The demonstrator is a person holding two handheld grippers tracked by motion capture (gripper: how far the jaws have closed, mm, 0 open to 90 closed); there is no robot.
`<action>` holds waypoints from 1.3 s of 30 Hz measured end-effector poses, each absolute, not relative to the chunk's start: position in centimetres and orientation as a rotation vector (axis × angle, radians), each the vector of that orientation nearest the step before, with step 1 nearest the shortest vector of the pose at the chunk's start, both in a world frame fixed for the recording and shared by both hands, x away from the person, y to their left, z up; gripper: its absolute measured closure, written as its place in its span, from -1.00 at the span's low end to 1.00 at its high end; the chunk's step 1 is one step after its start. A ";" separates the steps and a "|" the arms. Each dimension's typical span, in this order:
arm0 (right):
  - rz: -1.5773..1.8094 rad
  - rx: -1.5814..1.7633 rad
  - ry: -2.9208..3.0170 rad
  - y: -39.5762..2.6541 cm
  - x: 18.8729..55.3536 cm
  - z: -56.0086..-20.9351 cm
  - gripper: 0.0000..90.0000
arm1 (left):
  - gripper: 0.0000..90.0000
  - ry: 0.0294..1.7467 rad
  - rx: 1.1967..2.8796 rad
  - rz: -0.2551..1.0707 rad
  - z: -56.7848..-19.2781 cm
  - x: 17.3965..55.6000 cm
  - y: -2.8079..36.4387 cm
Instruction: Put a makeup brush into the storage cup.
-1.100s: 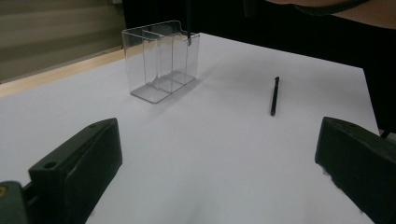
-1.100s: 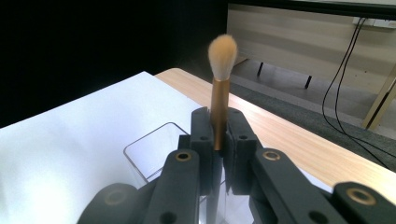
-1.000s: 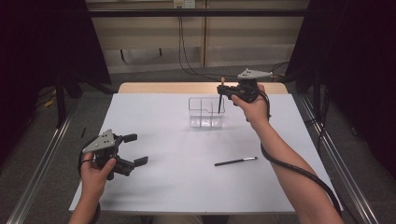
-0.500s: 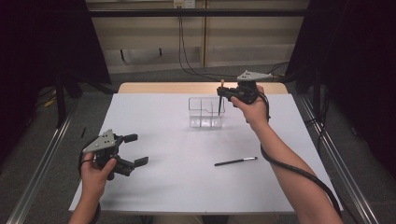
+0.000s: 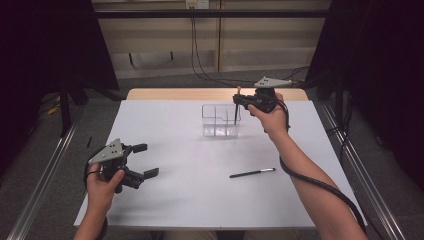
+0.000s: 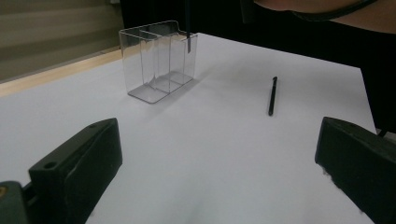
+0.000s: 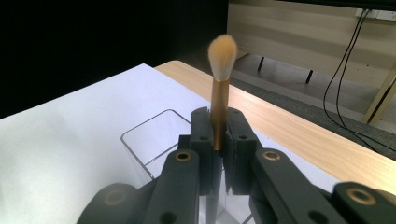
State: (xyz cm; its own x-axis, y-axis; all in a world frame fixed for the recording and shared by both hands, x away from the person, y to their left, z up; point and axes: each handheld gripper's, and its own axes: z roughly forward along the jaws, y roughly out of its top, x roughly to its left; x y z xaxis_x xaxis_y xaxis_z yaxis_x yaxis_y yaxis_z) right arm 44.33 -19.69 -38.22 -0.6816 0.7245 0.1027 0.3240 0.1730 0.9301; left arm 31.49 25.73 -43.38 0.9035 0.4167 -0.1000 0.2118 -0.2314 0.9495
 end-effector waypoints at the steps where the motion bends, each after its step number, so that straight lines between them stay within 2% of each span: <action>1: 1.518 0.998 2.092 -19.7 44.3 -38.2 0.86 | -0.98 0.470 1.817 0.203 -43.4 31.5 25.7; 7: 1.523 1.001 2.089 -20.0 44.2 -38.3 0.83 | -0.98 0.473 1.818 0.205 -43.4 31.5 25.7; 14: 1.597 1.056 2.038 -20.1 44.0 -38.2 0.06 | -0.98 0.478 1.817 0.202 -43.4 31.5 25.7; 19: 1.583 1.037 2.012 -20.1 43.7 -38.0 -0.35 | -0.98 0.477 1.817 0.207 -43.4 31.5 25.7; 21: 1.587 1.027 2.010 -20.1 43.6 -38.0 -0.44 | -0.98 0.474 1.819 0.208 -43.4 31.5 25.7; 26: 1.576 1.009 2.022 -20.1 43.3 -38.0 -0.54 | -0.98 0.475 1.818 0.206 -43.4 31.5 25.6; 39: 1.593 0.970 2.031 -19.8 42.6 -38.0 -0.65 | -0.98 0.483 1.817 0.209 -43.4 31.4 25.7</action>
State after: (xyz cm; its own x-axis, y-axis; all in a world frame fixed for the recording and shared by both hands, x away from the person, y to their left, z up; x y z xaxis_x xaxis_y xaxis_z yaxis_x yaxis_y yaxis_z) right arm 42.64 -19.79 -37.97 -0.6887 0.7157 0.1161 0.2834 0.1182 0.9517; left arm 31.39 25.72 -43.40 0.8981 0.4275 -0.1033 0.2182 -0.2292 0.9486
